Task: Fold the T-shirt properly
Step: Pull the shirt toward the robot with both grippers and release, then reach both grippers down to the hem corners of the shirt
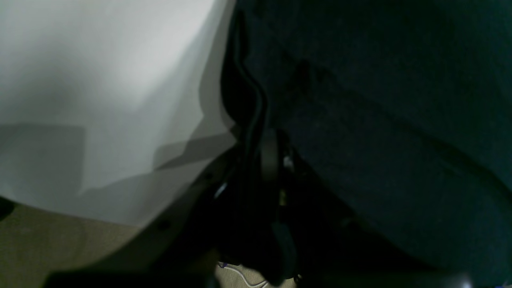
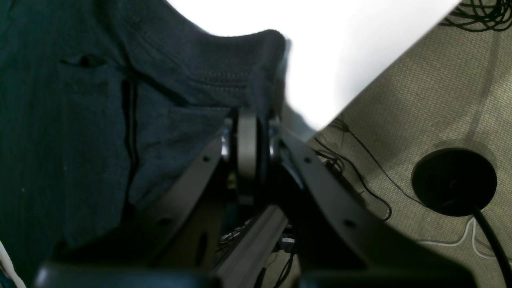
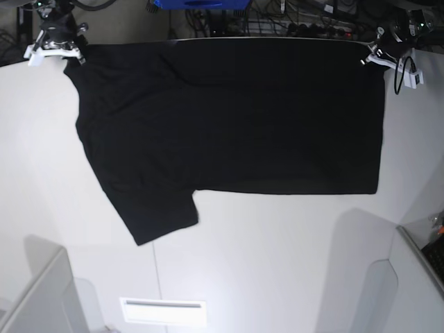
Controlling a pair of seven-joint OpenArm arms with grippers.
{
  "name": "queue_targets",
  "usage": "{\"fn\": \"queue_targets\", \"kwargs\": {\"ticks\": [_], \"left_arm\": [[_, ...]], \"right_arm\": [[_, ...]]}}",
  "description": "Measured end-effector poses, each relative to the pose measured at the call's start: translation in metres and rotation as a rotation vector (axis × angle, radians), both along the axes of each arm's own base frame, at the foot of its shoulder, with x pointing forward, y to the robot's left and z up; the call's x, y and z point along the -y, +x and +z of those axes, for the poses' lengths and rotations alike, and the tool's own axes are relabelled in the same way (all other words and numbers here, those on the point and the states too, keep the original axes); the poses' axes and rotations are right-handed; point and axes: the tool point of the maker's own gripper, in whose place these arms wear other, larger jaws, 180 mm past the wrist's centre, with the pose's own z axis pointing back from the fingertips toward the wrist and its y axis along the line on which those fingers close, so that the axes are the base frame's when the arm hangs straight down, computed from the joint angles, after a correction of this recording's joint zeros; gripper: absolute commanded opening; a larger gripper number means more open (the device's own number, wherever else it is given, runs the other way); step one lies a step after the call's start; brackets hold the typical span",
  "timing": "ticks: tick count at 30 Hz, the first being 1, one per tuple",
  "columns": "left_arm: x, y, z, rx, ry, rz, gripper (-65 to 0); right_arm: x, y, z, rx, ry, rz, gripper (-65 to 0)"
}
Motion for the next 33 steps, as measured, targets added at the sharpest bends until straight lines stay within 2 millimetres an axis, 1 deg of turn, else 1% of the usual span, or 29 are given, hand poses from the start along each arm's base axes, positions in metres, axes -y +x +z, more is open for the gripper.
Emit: {"fn": "queue_targets", "kwargs": {"ticks": [1, 4, 5, 6, 8, 11, 12, 15, 16, 17, 20, 22, 24, 26, 28, 29, 30, 32, 33], "left_arm": [[0.0, 0.0, 0.001, 0.0, 0.002, -0.002, -65.0], [0.002, 0.0, 0.003, -0.013, 0.014, -0.017, -64.8], [0.002, 0.0, 0.004, -0.014, 0.016, -0.017, -58.7], [0.003, 0.0, 0.004, -0.013, 0.016, -0.019, -53.0], [0.002, 0.001, 0.006, -0.009, 0.024, -0.021, -42.0], [0.002, 0.005, 0.007, 0.004, 0.022, -0.02, -29.6], [0.003, 0.008, 0.01, 0.014, 0.024, -0.023, -26.3], [0.004, 0.016, 0.019, 0.031, 0.047, -0.042, -20.9], [0.003, 0.019, 0.025, 0.048, 0.051, -0.042, -19.9], [-0.002, 0.023, 0.032, 0.07, 0.067, -0.028, -19.6], [-0.029, 0.025, 0.05, 0.117, 0.121, 0.037, -19.7], [-0.049, 0.026, 0.061, 0.144, 0.163, 0.097, -19.7], [-0.061, 0.03, 0.07, 0.172, 0.184, 0.123, -19.7], [-0.067, 0.035, 0.078, 0.193, 0.199, 0.129, -19.9], [-0.07, 0.046, 0.083, 0.221, 0.206, 0.138, -20.2], [-0.07, 0.054, 0.088, 0.236, 0.209, 0.12, -20.2], [-0.072, 0.063, 0.094, 0.257, 0.217, 0.104, -20.2], [-0.077, 0.076, 0.107, 0.299, 0.241, 0.094, -21.2], [-0.078, 0.081, 0.109, 0.309, 0.244, 0.098, -23.7]], "right_arm": [[0.0, 0.0, 0.0, 0.0, 0.0, 0.0, -64.8], [0.001, 0.001, 0.001, 0.004, -0.004, -0.002, -46.4], [0.002, 0.002, 0.003, 0.008, -0.014, 0.002, -42.0], [0.003, 0.004, 0.006, 0.012, -0.021, 0.005, -39.0], [0.003, 0.008, 0.013, 0.027, -0.034, 0.013, -38.3], [0.005, 0.016, 0.023, 0.054, -0.057, 0.024, -38.7], [0.006, 0.017, 0.025, 0.058, -0.062, 0.027, -38.7], [0.006, 0.021, 0.031, 0.073, -0.074, 0.03, -38.4], [0.007, 0.023, 0.033, 0.079, -0.076, 0.03, -38.4], [0.008, 0.025, 0.035, 0.084, -0.077, 0.03, -38.1], [0.026, 0.032, 0.044, 0.116, -0.111, -0.016, -38.0], [0.038, 0.033, 0.048, 0.096, -0.123, -0.029, -37.8], [0.049, 0.037, 0.05, 0.083, -0.132, -0.031, -37.8], [0.06, 0.05, 0.055, 0.097, -0.154, -0.028, -37.8], [0.065, 0.07, 0.062, 0.134, -0.161, -0.003, -37.8], [0.065, 0.082, 0.065, 0.155, -0.161, 0.007, -37.8], [0.062, 0.094, 0.065, 0.159, -0.153, 0.032, -37.8], [0.05, 0.117, 0.063, 0.162, -0.113, 0.094, -37.8], [0.047, 0.132, 0.065, 0.181, -0.11, 0.11, -37.8]]}}
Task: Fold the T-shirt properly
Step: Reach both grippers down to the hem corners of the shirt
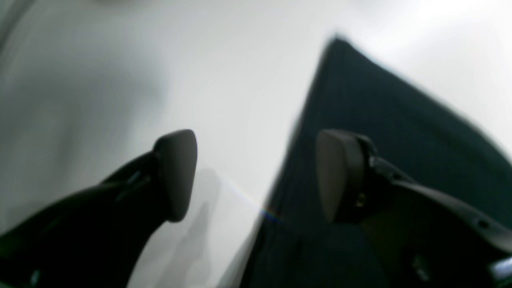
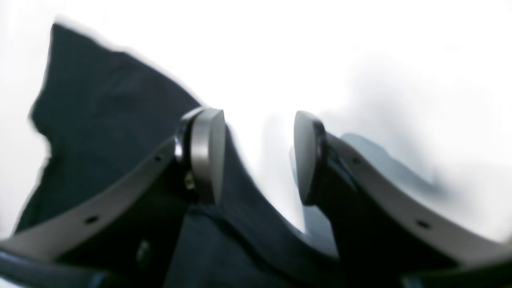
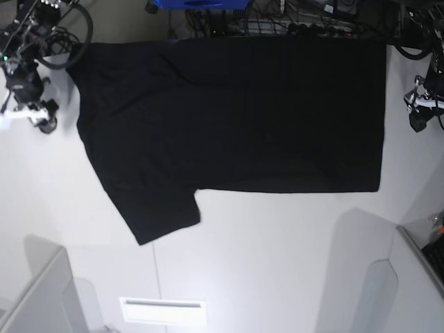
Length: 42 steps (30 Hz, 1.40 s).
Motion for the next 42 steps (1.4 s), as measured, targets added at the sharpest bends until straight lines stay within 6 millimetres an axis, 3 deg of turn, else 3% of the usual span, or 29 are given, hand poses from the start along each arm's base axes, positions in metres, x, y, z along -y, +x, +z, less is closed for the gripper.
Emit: {"fn": "queue_targets", "kwargs": {"ticks": [3, 7, 10, 13, 17, 24, 29, 32, 36, 42], "left_arm": [[0.012, 0.01, -0.004, -0.004, -0.02, -0.041, -38.2], [0.016, 0.027, 0.004, 0.033, -0.019, -0.062, -65.0], [0.015, 0.03, 0.006, 0.04, -0.013, -0.059, -65.0], [0.017, 0.036, 0.009, 0.06, -0.021, -0.062, -65.0], [0.015, 0.037, 0.011, 0.056, -0.009, -0.071, -65.0], [-0.005, 0.026, -0.012, -0.012, -0.035, -0.027, -65.0], [-0.018, 0.02, -0.02, -0.051, -0.036, -0.009, -65.0], [-0.02, 0.022, -0.017, -0.05, -0.027, -0.014, -65.0], [-0.021, 0.022, -0.017, -0.049, -0.027, -0.012, -65.0], [-0.021, 0.022, -0.017, -0.049, -0.026, -0.012, -65.0]], "right_arm": [[-0.024, 0.04, 0.002, 0.028, 0.043, 0.102, -37.8], [-0.043, 0.08, 0.004, 0.044, 0.055, 0.181, -37.8], [-0.059, 0.112, 0.009, 0.06, 0.076, 0.237, -38.0], [-0.06, 0.142, 0.011, 0.06, 0.078, 0.263, -38.1], [-0.06, 0.169, 0.0, -0.028, -0.011, 0.3, -37.7], [-0.088, 0.213, -0.011, -0.068, -0.09, 0.411, -37.5], [-0.098, 0.228, -0.037, -0.138, -0.121, 0.456, -36.0], [-0.099, 0.241, -0.039, -0.132, -0.162, 0.458, -30.9], [-0.097, 0.252, -0.04, -0.142, -0.206, 0.463, -30.3], [-0.128, 0.248, -0.049, -0.157, -0.213, 0.584, -30.3]]}}
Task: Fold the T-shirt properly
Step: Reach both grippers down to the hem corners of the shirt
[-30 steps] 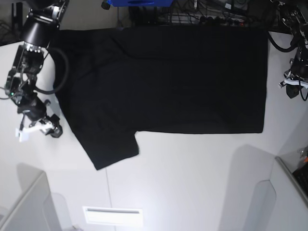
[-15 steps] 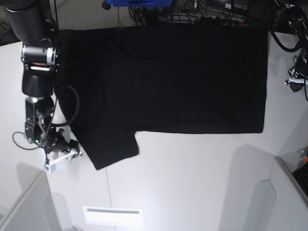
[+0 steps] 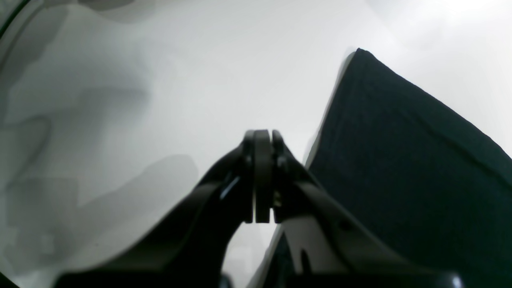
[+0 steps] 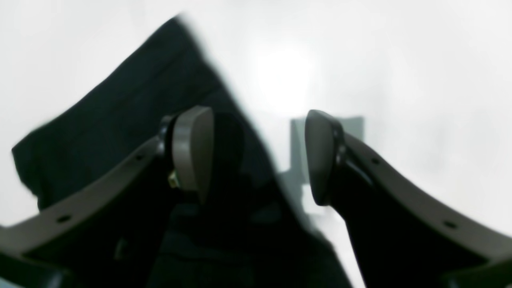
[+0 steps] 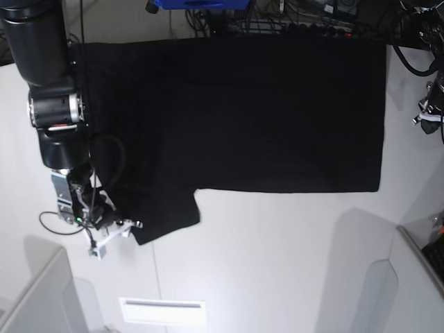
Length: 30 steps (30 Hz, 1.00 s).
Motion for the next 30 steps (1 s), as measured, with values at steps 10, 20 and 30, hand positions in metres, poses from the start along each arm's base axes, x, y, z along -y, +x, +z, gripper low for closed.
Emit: {"fn": "queue_targets", "kwargs": {"ticks": [10, 20, 30], "left_arm": [[0.0, 0.0, 0.0, 0.0, -0.001, 0.0, -65.0], [0.001, 0.0, -0.001, -0.002, -0.001, -0.003, -65.0], [-0.001, 0.061, 0.017, -0.015, 0.201, -0.08, -51.8]], "right_arm": [[-0.018, -0.005, -0.009, -0.014, -0.027, 0.059, -30.9], [-0.014, -0.008, -0.013, -0.004, -0.028, 0.053, -43.2], [-0.016, -0.01, -0.016, -0.01, -0.02, 0.05, -65.0]]}}
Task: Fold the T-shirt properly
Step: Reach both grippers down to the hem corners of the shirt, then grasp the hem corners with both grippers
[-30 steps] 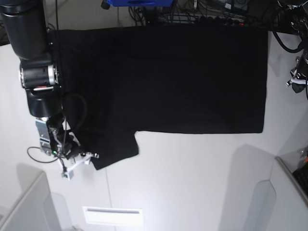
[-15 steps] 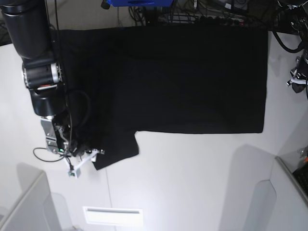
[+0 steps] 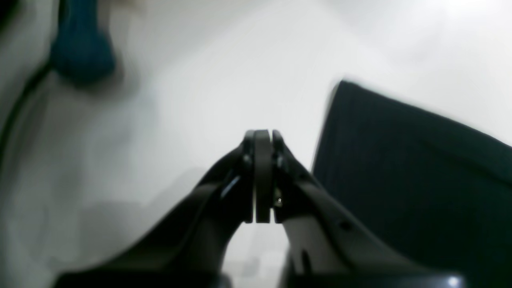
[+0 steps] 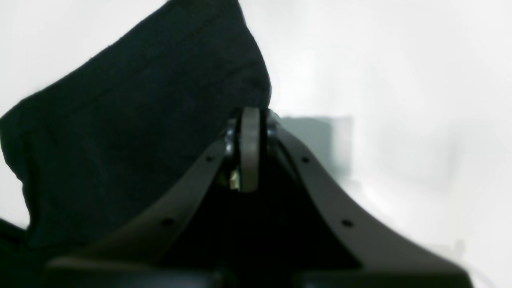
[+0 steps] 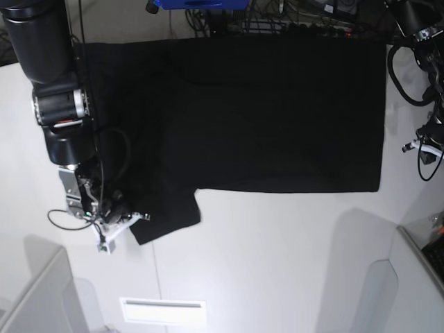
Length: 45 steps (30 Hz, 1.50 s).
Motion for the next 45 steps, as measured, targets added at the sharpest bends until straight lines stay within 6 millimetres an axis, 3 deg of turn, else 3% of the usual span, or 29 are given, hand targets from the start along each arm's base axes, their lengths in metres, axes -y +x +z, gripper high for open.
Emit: {"fn": "queue_targets", "kwargs": {"ticks": [4, 8, 14, 18, 23, 32, 42, 43, 45], "left_arm": [[-0.006, 0.018, -0.008, 0.002, -0.023, 0.043, -31.4], [-0.007, 0.033, -0.034, -0.062, -0.063, 0.06, -21.4], [0.019, 0.068, -0.054, -0.098, -0.131, 0.007, -8.1], [0.023, 0.079, -0.065, -0.14, -0.15, 0.002, -7.7], [0.046, 0.098, -0.074, -0.166, -0.18, -0.056, -7.7], [0.067, 0.105, -0.095, -0.238, -0.198, -0.097, -7.9], [0.075, 0.12, -0.101, -0.216, -0.159, -0.128, -8.4], [0.075, 0.12, -0.102, -0.216, -0.159, -0.127, -10.2], [0.075, 0.12, -0.102, -0.215, -0.159, -0.126, -20.7]], "right_arm": [[0.0, 0.0, 0.0, -0.002, 0.004, -0.003, -65.0], [0.0, 0.0, 0.0, -0.001, 0.006, -0.003, -65.0], [0.0, 0.0, 0.0, 0.001, 0.006, 0.0, -65.0], [-0.002, 0.0, 0.0, 0.001, 0.007, 0.001, -65.0], [-0.002, 0.0, 0.001, 0.001, 0.007, 0.003, -65.0], [-0.002, 0.0, 0.001, 0.001, 0.007, 0.003, -65.0], [-0.002, 0.0, 0.001, 0.0, 0.007, 0.003, -65.0], [-0.002, 0.0, 0.001, 0.001, 0.007, 0.003, -65.0], [-0.002, 0.0, 0.001, 0.001, 0.007, 0.003, -65.0]]}}
